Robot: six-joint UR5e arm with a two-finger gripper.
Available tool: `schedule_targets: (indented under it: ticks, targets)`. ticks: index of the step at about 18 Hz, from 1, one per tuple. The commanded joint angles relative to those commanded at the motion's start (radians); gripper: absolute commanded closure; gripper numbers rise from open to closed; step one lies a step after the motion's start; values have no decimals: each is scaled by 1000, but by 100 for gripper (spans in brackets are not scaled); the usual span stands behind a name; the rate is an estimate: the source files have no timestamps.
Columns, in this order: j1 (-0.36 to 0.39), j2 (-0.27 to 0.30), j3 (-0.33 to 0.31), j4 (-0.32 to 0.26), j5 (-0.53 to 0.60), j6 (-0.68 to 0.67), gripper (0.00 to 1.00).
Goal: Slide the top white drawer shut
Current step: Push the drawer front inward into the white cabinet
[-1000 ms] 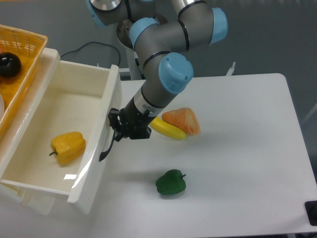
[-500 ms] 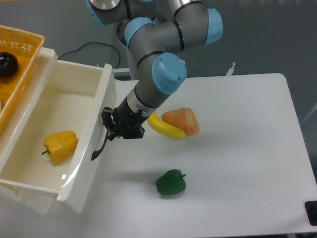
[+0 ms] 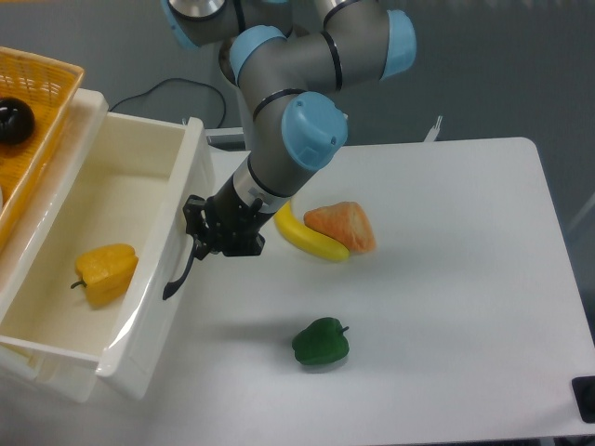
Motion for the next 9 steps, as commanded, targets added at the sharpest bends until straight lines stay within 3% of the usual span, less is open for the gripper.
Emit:
schedule_targets:
  ticks: [9]
  targets:
    - [-21,3,0,-9,-6,-3,97]
